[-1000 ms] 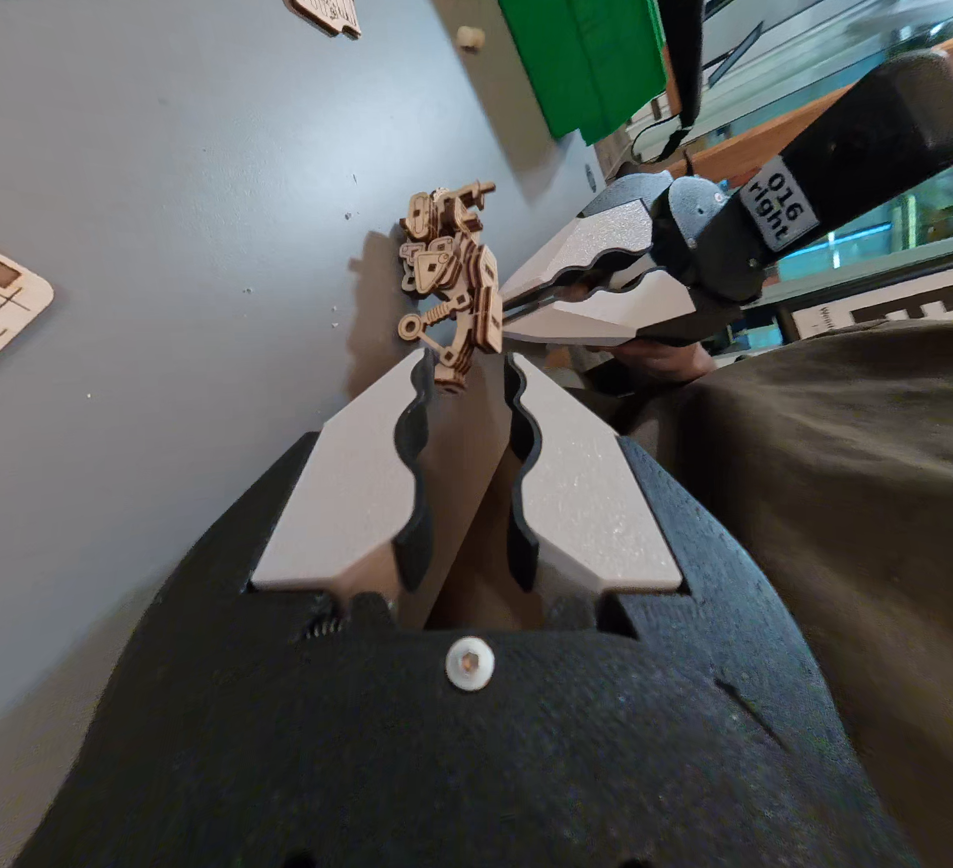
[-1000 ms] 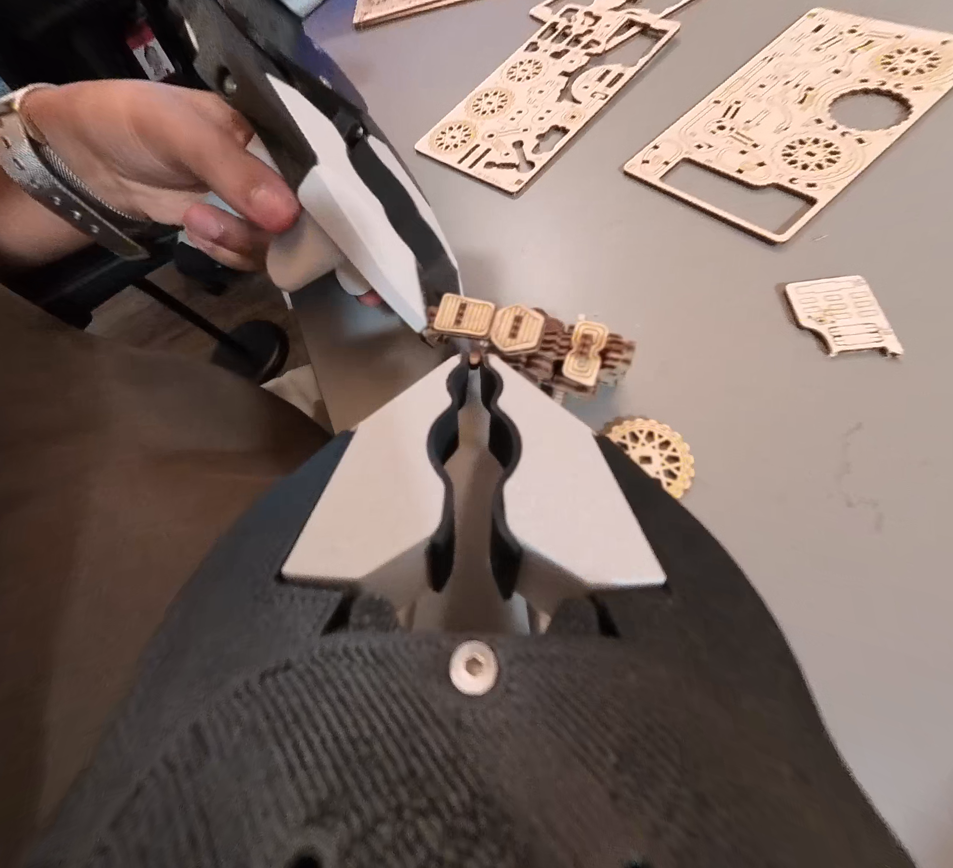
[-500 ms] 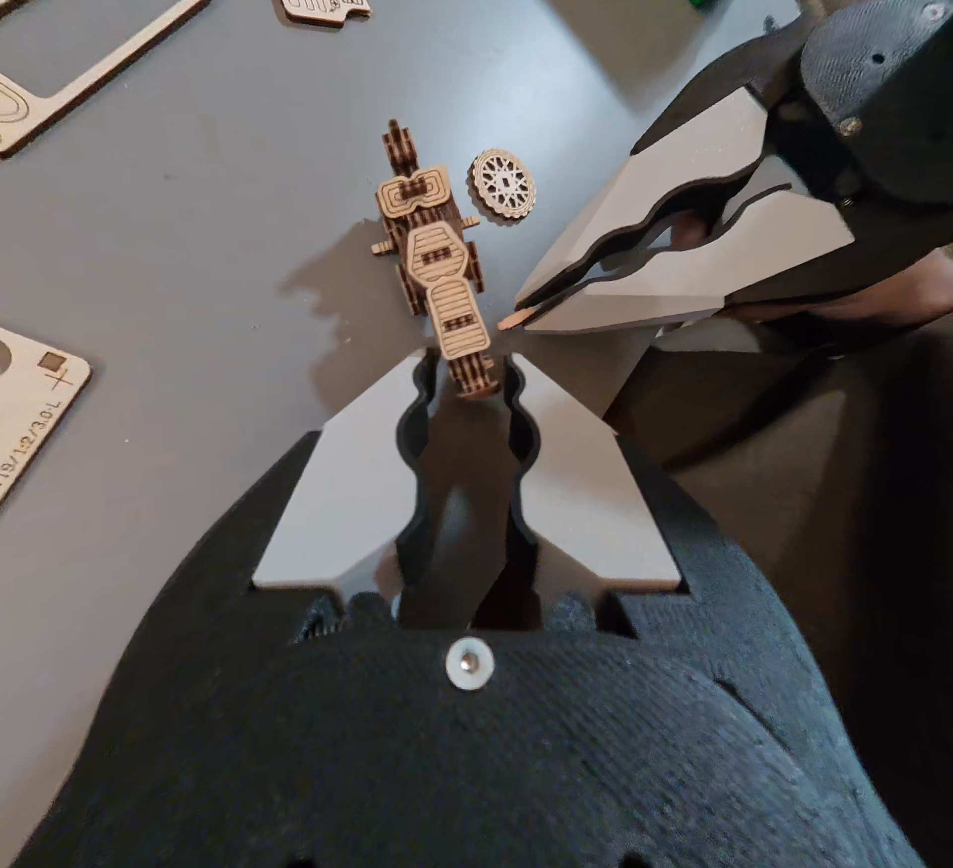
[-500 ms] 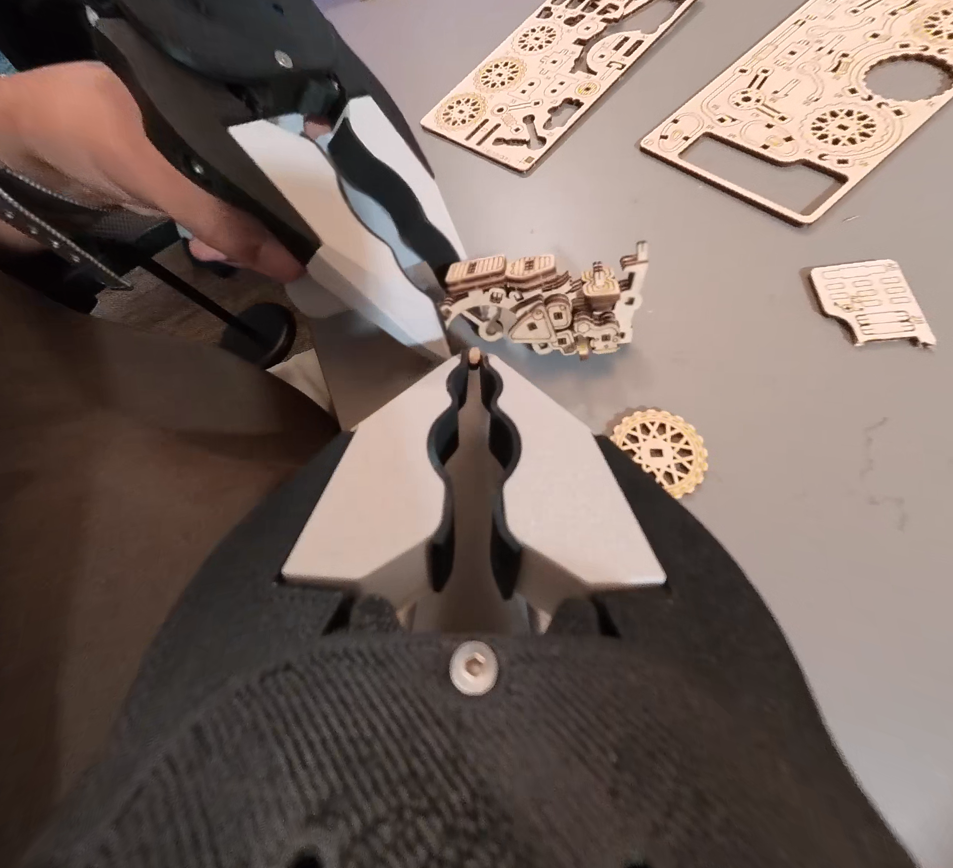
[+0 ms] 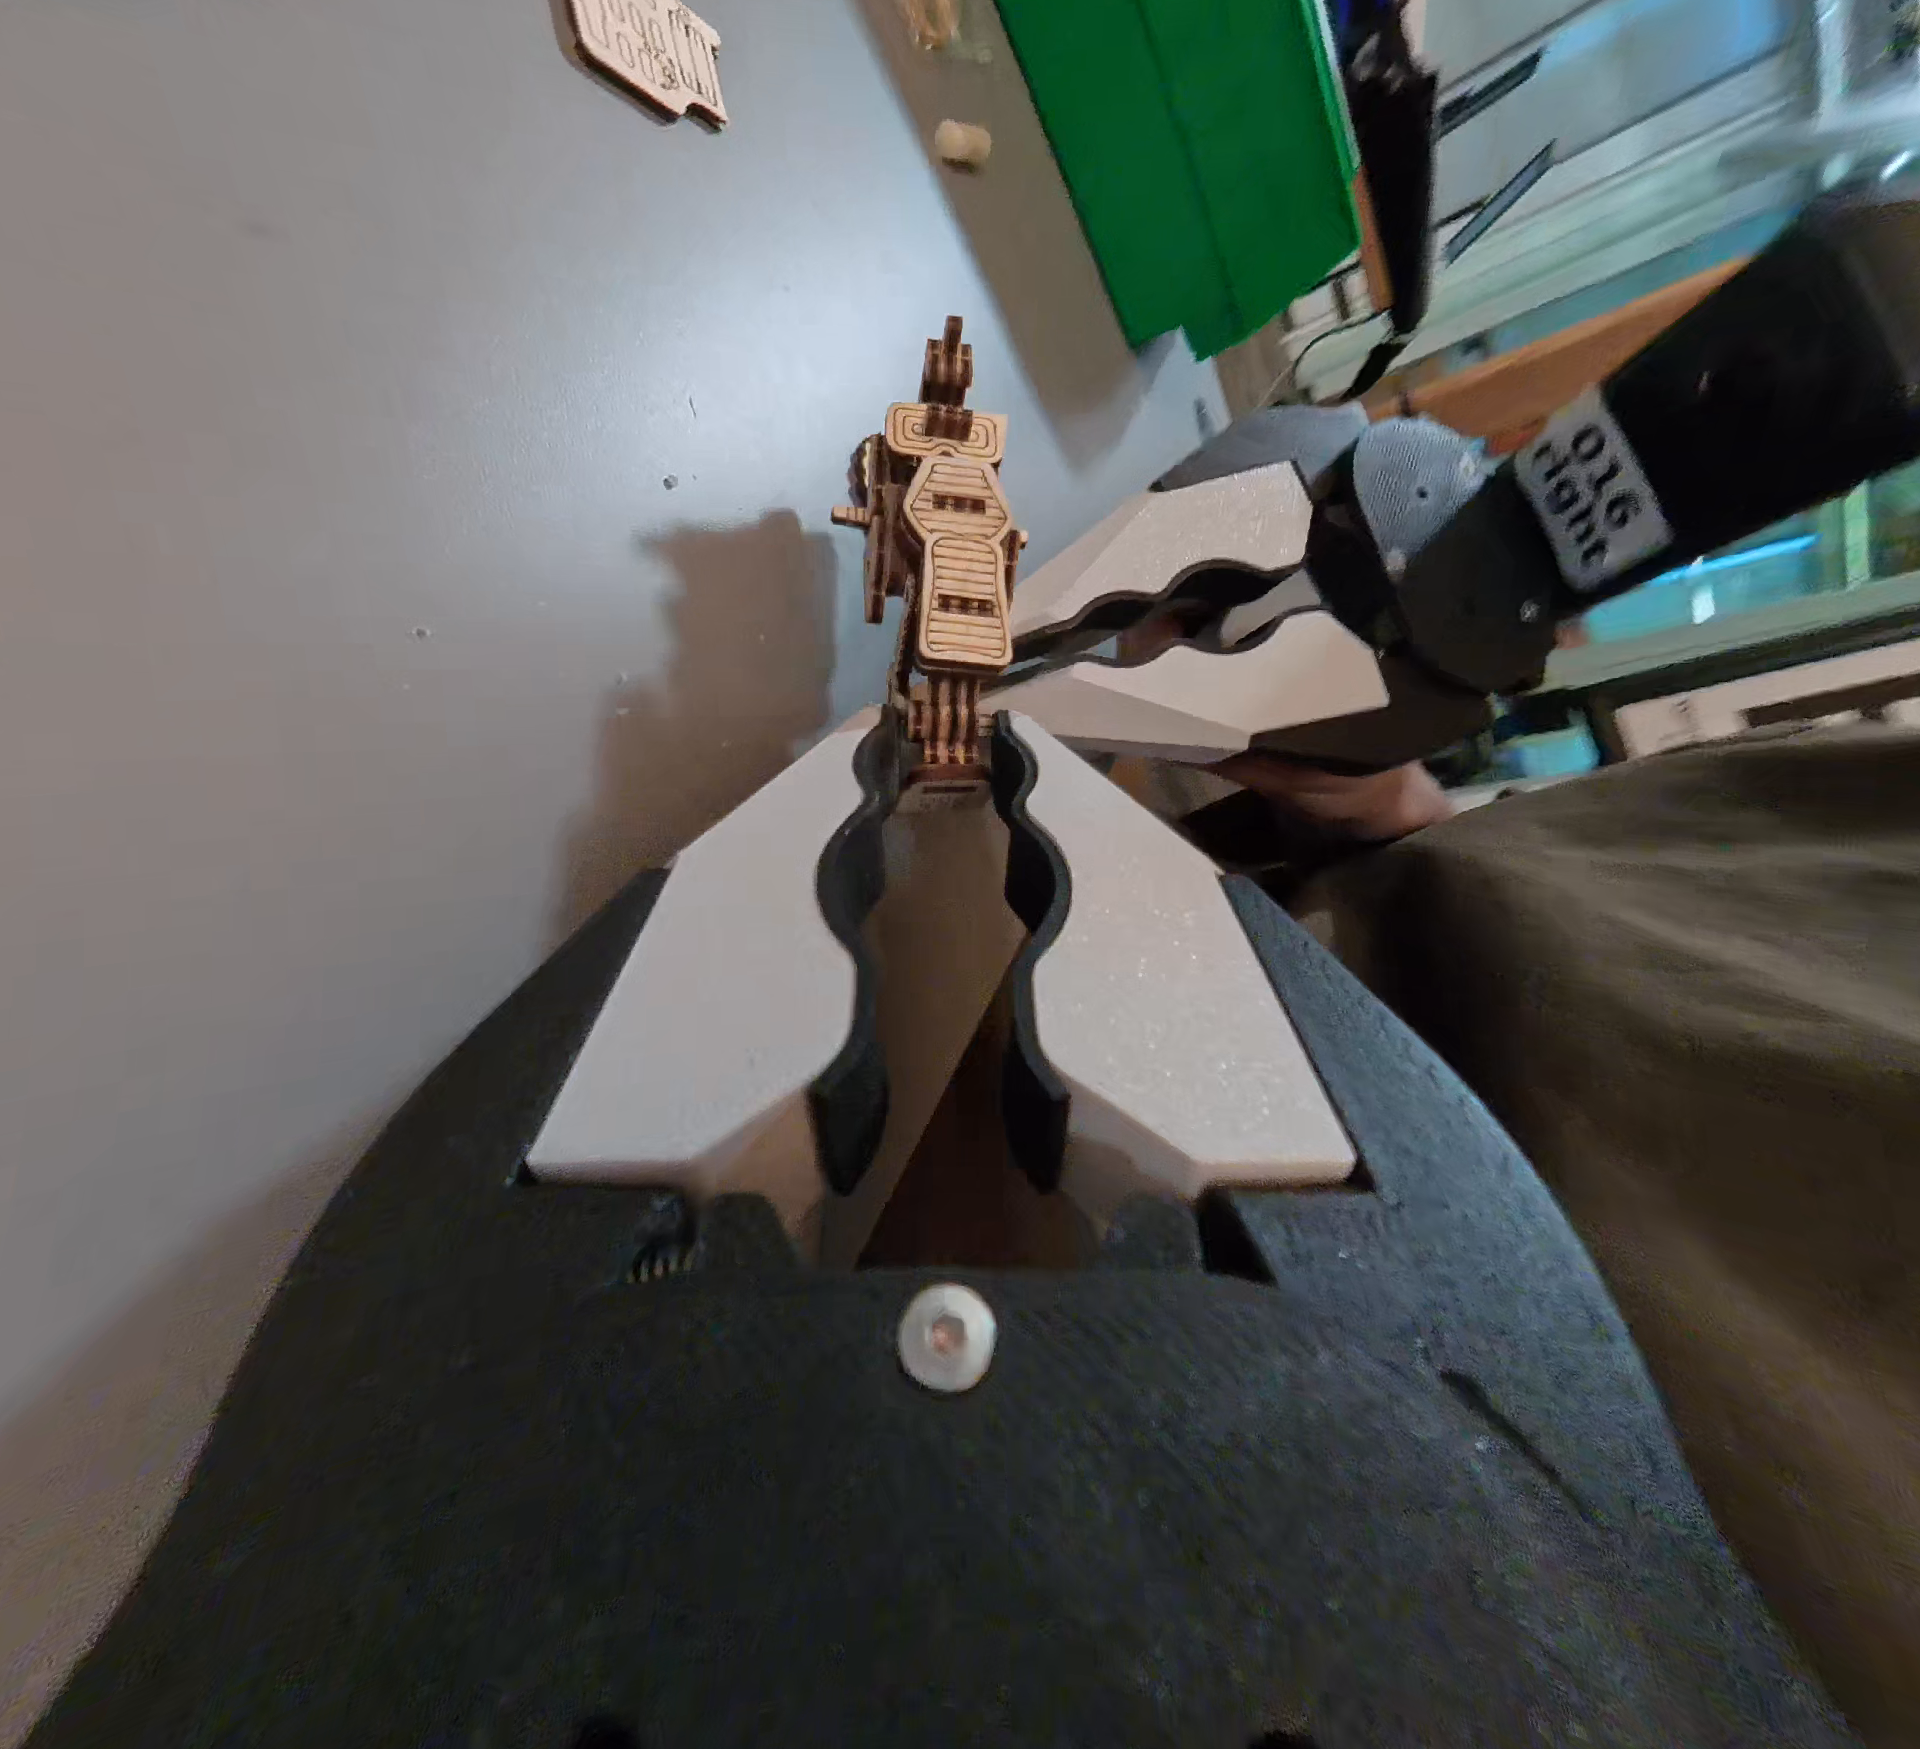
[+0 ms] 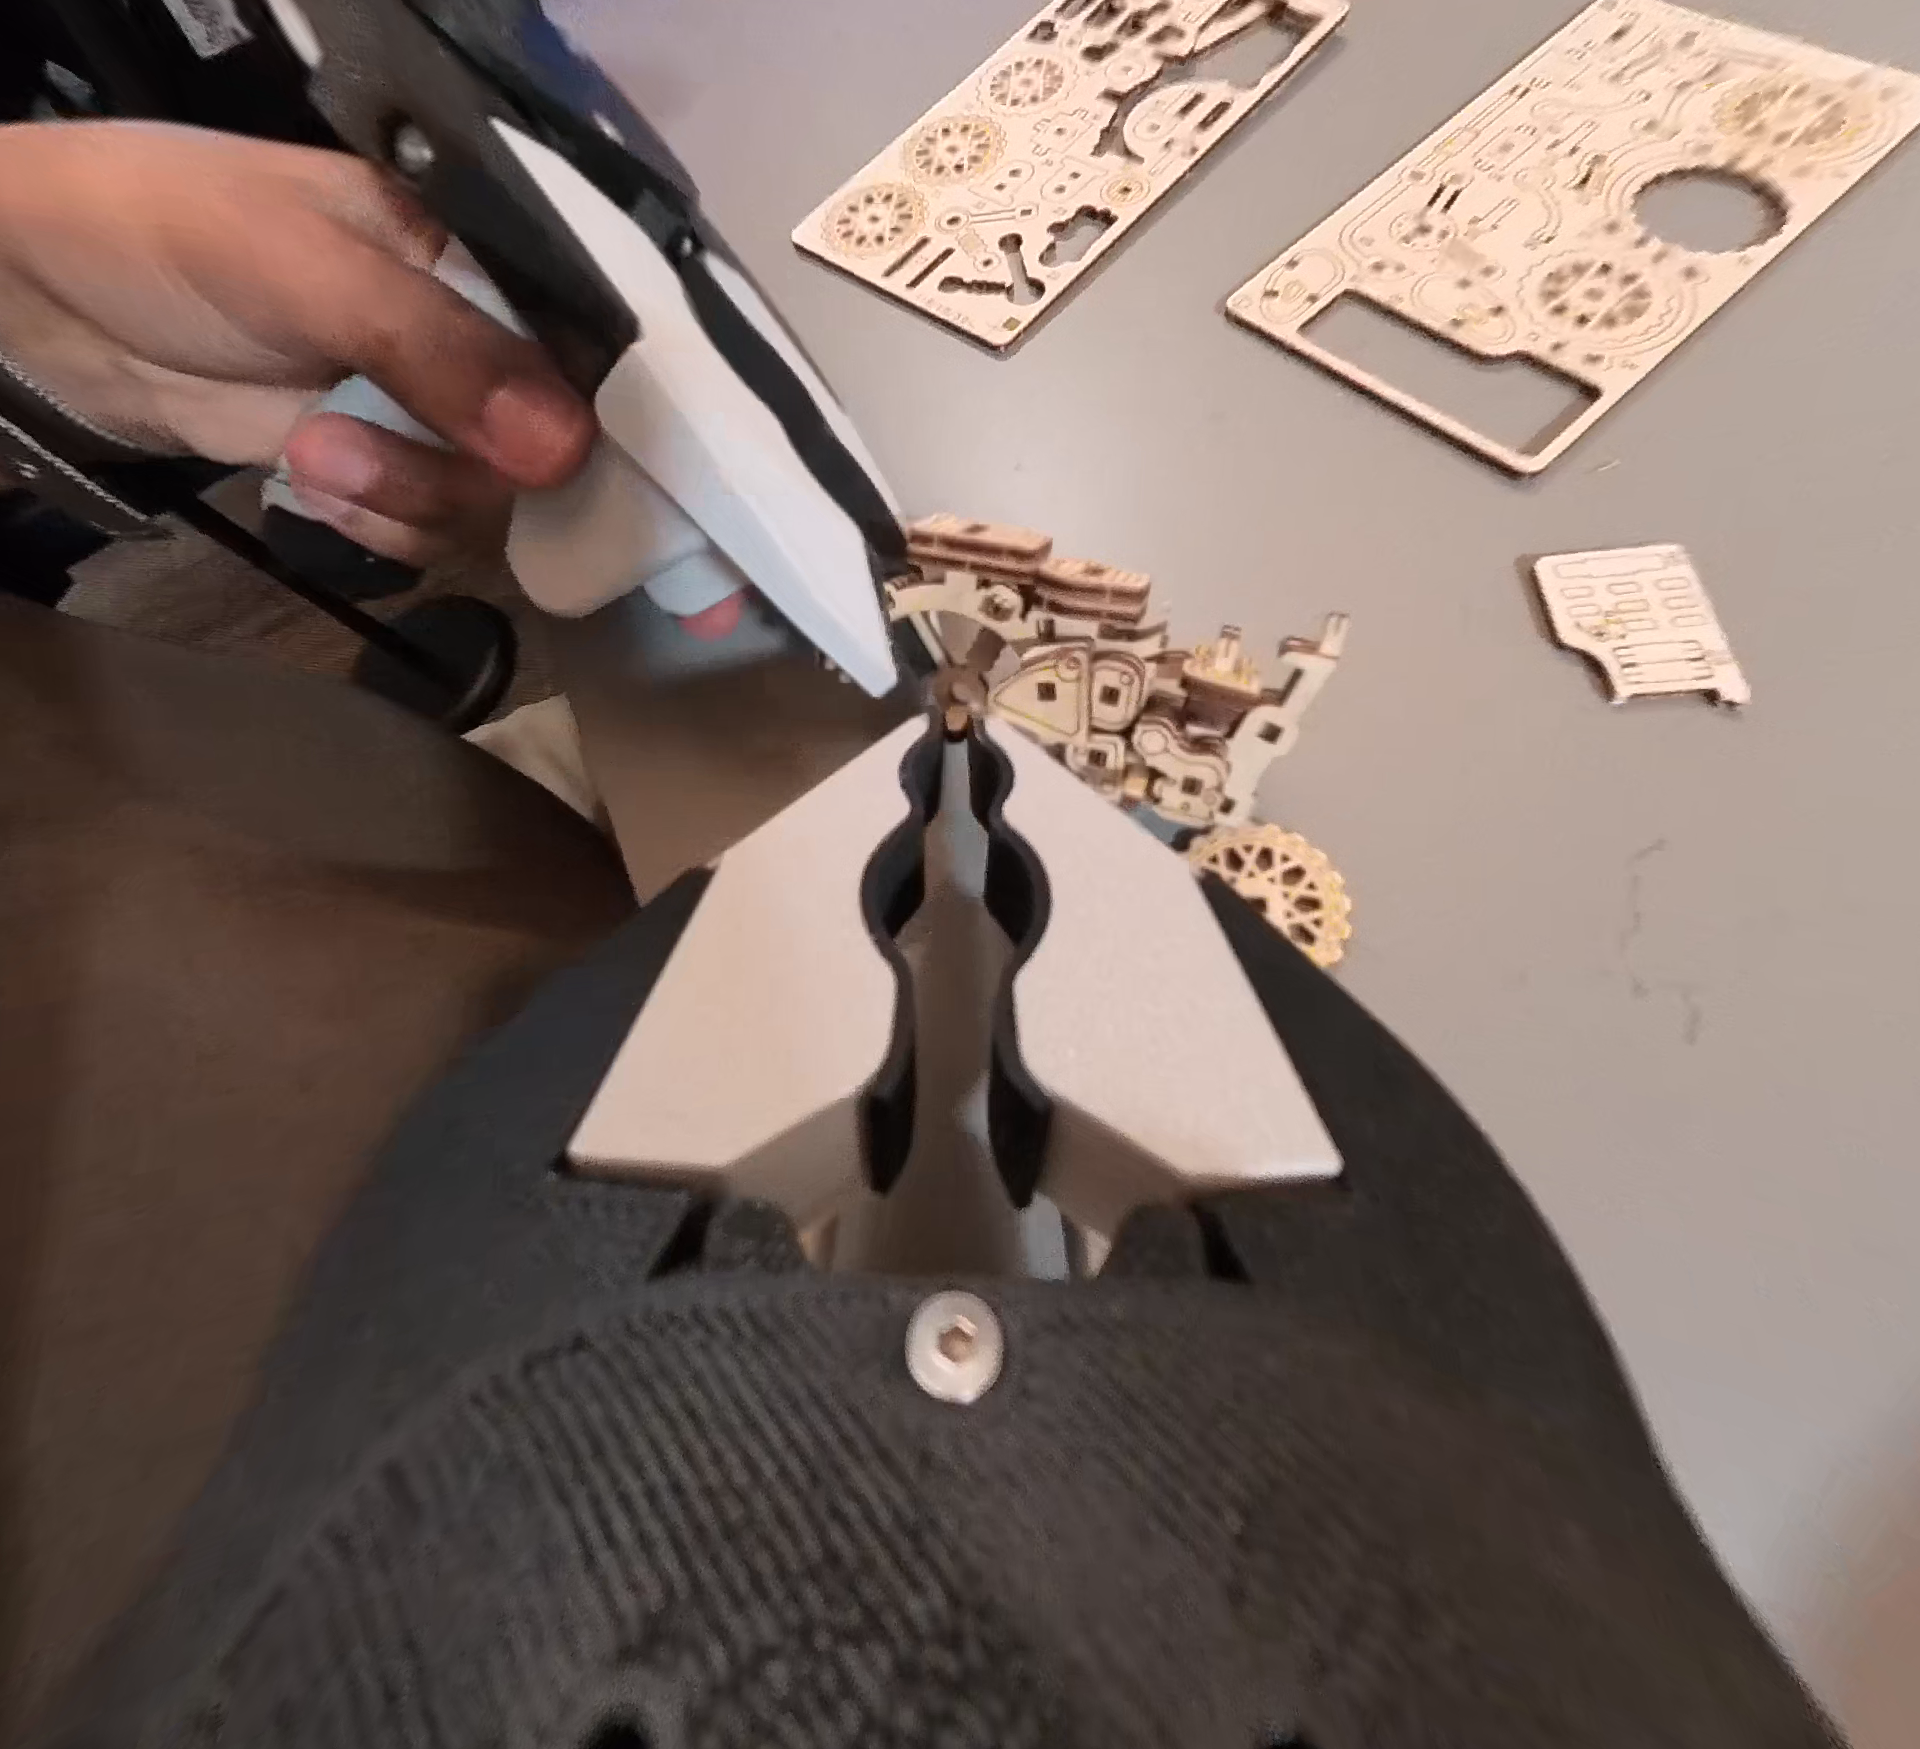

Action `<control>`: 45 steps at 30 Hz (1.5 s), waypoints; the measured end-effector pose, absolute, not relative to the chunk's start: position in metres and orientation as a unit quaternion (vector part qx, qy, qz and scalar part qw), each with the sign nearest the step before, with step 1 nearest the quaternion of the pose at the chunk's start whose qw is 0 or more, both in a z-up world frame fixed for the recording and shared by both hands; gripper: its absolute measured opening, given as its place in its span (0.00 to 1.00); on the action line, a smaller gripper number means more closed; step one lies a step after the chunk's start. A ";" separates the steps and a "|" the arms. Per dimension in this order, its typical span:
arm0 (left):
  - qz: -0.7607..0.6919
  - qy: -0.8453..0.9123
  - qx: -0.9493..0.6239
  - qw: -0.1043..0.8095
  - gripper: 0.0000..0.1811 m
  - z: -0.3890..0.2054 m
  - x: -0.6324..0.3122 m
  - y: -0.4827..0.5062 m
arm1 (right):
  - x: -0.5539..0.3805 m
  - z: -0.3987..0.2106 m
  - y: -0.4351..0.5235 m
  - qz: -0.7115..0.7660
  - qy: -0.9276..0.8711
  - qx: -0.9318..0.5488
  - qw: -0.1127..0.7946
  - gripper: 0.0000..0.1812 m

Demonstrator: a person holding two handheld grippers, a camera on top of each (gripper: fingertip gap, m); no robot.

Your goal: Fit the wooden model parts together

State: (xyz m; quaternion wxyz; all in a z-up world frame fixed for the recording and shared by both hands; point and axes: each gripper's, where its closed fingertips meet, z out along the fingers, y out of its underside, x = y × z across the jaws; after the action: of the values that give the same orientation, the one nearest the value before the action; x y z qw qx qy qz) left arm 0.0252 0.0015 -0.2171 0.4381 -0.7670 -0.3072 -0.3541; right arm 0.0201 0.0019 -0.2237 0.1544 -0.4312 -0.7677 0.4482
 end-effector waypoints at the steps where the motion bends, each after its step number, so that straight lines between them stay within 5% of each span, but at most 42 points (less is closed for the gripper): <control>1: -0.369 -0.318 -0.754 0.441 0.08 -0.216 0.025 0.002 | 0.019 -0.221 0.003 0.450 -0.766 -0.426 0.170 0.01; 26: -0.311 -0.317 -0.750 0.490 0.08 -0.205 0.025 0.011 | 0.014 -0.212 0.009 0.436 -0.765 -0.412 0.236 0.01; 45: -0.339 -0.324 -0.729 0.499 0.08 -0.201 0.025 0.011 | 0.012 -0.204 0.011 0.494 -0.709 -0.468 0.185 0.01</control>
State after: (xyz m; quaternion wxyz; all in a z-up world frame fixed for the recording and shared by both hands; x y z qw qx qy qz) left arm 0.0247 0.0113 -0.2005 0.4990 -0.7287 -0.3243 -0.3389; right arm 0.0120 0.0112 -0.2044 0.1847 -0.4682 -0.7093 0.4936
